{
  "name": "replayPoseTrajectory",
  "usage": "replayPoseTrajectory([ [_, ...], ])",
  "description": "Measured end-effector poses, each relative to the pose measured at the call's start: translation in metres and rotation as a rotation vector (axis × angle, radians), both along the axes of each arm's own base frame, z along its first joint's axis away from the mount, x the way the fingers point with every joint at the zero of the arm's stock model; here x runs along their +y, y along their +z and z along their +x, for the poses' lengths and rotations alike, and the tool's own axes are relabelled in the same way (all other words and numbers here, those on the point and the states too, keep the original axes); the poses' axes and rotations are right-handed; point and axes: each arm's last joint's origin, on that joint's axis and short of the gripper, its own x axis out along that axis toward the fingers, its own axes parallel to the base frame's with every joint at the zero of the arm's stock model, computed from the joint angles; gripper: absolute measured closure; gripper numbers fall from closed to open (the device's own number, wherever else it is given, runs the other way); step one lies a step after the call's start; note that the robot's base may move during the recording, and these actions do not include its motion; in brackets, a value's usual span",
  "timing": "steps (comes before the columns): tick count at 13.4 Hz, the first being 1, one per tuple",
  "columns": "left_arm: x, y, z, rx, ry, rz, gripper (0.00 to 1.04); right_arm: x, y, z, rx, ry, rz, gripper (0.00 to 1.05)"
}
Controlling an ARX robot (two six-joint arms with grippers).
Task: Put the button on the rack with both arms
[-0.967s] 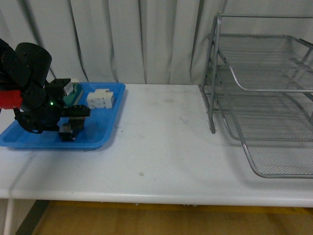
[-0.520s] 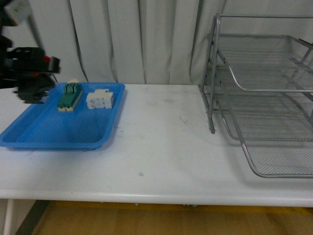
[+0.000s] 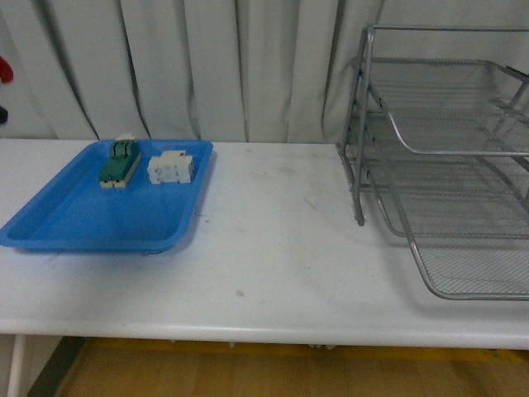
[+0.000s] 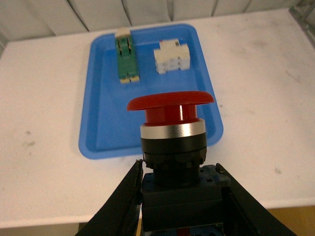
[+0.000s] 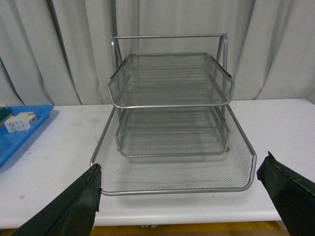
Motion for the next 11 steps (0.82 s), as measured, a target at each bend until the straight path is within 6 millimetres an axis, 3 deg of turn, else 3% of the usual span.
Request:
replayPoseTrajectory([
  [11, 0.0004, -0.0034, 0.0025, 0.02, -0.002, 0.019, 0.68, 0.0, -0.0001, 0.0, 0.001, 0.0, 0.0, 0.06],
])
